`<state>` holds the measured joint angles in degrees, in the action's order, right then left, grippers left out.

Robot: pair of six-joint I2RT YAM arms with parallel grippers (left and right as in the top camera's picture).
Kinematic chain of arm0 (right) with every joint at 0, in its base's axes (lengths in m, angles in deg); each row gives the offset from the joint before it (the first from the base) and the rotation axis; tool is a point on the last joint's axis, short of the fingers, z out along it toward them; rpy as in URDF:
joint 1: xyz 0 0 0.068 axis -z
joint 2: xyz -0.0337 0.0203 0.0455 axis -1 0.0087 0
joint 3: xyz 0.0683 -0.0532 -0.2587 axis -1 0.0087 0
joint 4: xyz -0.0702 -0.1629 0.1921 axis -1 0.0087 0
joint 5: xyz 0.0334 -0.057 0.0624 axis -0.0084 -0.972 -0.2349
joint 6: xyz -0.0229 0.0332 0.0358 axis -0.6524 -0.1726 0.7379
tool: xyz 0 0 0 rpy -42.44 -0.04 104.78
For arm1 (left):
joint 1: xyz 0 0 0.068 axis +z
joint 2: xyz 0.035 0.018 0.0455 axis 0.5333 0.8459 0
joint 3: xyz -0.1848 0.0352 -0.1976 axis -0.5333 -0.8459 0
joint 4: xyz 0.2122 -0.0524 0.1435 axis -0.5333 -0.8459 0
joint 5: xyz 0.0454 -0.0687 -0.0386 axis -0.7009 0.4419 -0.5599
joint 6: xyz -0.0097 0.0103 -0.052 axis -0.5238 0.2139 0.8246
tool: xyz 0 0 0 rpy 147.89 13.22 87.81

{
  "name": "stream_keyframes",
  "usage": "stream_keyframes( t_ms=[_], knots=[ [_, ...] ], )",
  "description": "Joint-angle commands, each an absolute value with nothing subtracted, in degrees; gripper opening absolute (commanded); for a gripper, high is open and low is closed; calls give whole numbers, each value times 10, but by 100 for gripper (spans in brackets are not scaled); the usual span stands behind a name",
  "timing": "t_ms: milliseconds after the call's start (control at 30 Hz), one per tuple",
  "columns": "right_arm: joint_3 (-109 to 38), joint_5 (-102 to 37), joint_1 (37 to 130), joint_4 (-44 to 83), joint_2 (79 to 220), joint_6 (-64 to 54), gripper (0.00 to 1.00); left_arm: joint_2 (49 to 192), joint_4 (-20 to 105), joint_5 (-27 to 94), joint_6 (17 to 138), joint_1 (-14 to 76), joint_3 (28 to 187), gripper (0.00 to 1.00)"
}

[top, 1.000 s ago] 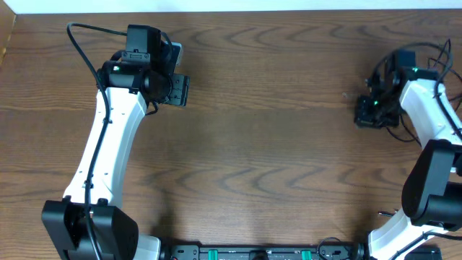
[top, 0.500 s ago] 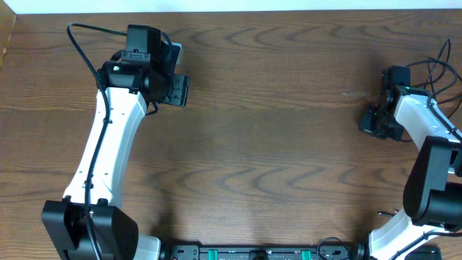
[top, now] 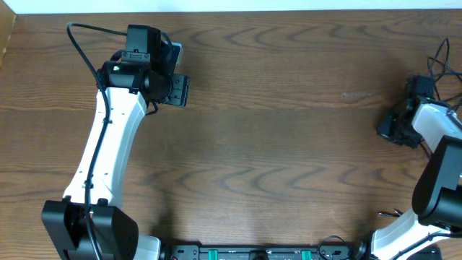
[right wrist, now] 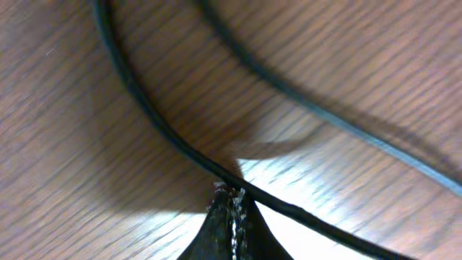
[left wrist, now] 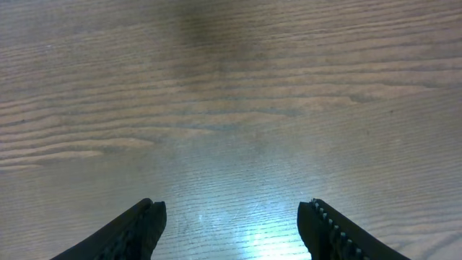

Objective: Untangle cables

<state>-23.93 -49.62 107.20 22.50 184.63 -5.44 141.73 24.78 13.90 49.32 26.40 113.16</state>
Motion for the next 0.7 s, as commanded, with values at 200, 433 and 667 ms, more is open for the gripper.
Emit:
stream_keyframes(
  t_ms=[200, 433, 667],
  knots=[
    [-235, -505, 1136, 172, 1850, -55, 1, 1411, 244, 140, 501, 264, 1128, 64],
    [-235, -508, 1169, 135, 1850, -49, 1, 1411, 242, 139, 501, 264, 1128, 64],
    [-235, -510, 1210, 92, 1850, -45, 1, 1412, 231, 139, 501, 264, 1128, 64]
  ],
)
